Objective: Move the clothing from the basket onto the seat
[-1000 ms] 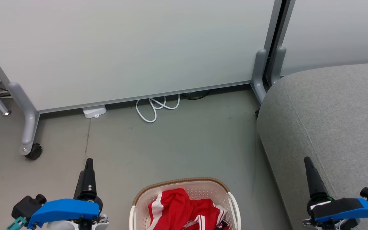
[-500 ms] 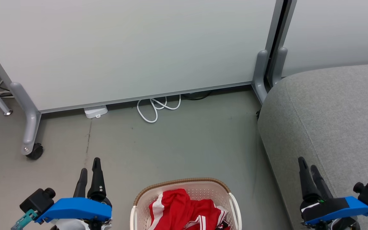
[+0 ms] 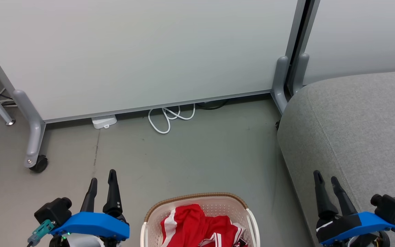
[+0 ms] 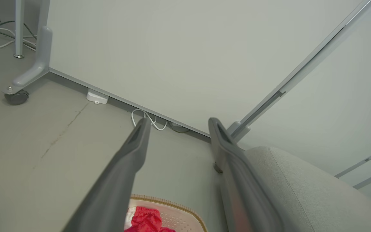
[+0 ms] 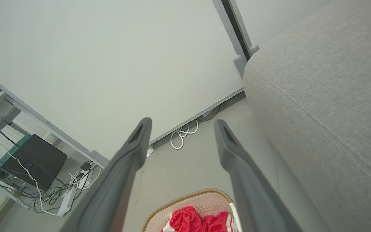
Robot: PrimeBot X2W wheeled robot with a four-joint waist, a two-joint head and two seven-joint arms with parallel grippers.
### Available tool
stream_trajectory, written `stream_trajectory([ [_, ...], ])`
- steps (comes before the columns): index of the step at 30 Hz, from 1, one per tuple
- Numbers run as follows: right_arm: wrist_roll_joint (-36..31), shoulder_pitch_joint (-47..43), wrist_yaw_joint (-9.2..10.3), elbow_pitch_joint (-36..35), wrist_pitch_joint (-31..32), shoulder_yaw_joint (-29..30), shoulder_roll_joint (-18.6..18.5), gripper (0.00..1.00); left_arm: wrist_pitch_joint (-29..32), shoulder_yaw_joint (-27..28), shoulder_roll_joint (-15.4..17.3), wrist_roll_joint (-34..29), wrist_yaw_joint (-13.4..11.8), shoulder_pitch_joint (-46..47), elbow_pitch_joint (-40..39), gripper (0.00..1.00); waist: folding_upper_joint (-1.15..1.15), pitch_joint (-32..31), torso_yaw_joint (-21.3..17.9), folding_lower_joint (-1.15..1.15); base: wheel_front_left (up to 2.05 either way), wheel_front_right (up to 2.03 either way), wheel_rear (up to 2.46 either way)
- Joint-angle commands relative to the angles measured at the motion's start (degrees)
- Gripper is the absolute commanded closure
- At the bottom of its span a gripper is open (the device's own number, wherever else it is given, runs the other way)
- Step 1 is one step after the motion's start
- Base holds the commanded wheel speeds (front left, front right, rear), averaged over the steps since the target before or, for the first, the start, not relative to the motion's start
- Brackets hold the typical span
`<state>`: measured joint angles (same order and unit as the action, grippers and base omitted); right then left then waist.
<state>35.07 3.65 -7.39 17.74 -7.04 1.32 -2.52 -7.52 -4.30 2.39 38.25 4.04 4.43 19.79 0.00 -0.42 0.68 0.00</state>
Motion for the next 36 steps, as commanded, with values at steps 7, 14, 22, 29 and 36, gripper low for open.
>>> stream_trajectory([
  [7, -5.1, 1.0, -0.10, 0.2, -1.5, -0.9, -0.4, 0.00, -1.5, -0.6, 0.5, -6.4, 0.5, 1.7, 0.2, 0.00, 0.00, -0.2, 0.2, 0.00, 0.00, 0.00, 0.00],
  [14, -8.6, 0.8, -0.11, 0.6, -2.5, -1.3, -0.4, 0.00, -2.5, -1.1, 0.5, -10.6, 0.9, 1.8, 0.7, 0.00, 0.00, -0.5, 0.3, 0.00, 0.00, 0.00, 0.00],
  [22, -12.6, 0.8, -0.12, 1.3, -3.3, -1.8, -0.4, 0.00, -3.6, -1.4, 0.5, -12.9, 1.3, 1.8, 2.0, 0.00, 0.00, -0.7, 0.5, 0.00, 0.00, 0.00, 0.00],
  [29, -16.2, 0.6, -0.12, 1.5, -3.8, -1.9, -0.5, 0.00, -4.5, -2.3, 0.5, -14.8, 1.2, 2.0, 3.2, 0.00, 0.00, -1.3, 0.6, 0.00, 0.00, 0.00, 0.00],
  [36, -18.7, 0.2, -0.13, 1.3, -4.6, -2.0, -0.5, 0.00, -5.2, -3.0, 0.5, -16.6, 0.7, 2.0, 3.9, 0.00, 0.00, -1.8, 0.9, 0.00, 0.00, 0.00, 0.00],
])
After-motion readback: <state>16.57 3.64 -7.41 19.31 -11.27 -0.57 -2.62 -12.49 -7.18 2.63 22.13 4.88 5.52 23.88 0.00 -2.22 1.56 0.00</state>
